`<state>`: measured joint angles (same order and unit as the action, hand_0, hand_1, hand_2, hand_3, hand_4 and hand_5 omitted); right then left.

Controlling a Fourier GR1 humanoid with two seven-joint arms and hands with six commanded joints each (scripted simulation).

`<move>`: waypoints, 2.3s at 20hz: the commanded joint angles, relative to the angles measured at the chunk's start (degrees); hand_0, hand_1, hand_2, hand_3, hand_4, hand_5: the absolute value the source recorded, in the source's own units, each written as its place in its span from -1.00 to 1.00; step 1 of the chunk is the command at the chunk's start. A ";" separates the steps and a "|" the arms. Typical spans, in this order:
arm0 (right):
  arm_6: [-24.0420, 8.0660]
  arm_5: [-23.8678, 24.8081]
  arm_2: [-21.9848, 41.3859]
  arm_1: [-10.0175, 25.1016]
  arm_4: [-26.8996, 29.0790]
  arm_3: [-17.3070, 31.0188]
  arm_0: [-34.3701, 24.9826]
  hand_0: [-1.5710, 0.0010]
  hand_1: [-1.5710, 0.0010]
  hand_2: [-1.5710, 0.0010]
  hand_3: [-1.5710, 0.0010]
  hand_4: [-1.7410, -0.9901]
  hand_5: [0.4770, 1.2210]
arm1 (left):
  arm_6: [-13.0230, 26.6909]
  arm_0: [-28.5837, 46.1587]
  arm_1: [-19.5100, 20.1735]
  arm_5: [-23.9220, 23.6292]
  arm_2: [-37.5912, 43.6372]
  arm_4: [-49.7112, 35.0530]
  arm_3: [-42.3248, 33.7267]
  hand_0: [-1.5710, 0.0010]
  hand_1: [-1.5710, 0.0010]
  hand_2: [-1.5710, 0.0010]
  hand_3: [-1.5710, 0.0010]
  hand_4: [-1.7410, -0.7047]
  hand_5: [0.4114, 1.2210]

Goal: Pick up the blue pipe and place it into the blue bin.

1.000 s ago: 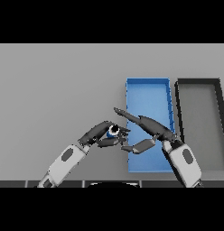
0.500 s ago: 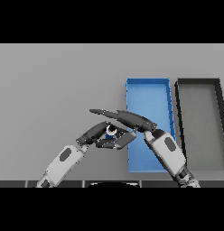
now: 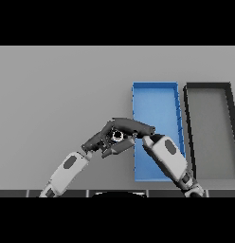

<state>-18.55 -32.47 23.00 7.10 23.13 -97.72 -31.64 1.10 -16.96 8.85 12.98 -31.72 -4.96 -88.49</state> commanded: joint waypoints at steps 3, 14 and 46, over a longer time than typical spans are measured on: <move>6.33 -0.26 1.60 1.97 -5.36 -1.49 0.50 -0.85 -0.85 -0.86 -0.80 -0.22 0.57 | -1.51 1.12 -1.17 0.63 0.53 -0.26 -0.48 -0.83 -0.82 -0.72 -0.79 -0.93 1.00; 3.90 2.73 3.28 2.90 -2.57 -2.10 -0.03 -0.99 -0.99 -0.99 -0.98 -0.34 0.96 | -5.16 0.27 2.84 5.28 -0.02 8.29 -0.78 0.52 0.55 0.59 0.55 0.26 0.73; -7.88 22.38 -21.17 13.33 21.94 11.08 -30.92 -1.00 -1.00 -1.00 -1.00 -0.98 0.75 | 0.44 2.16 3.34 4.93 1.12 6.94 -0.97 1.00 1.00 1.00 1.00 0.61 -0.80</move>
<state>-26.51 -10.07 1.78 20.48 44.98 -86.56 -62.56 1.51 -14.78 12.21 17.92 -30.58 1.97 -89.47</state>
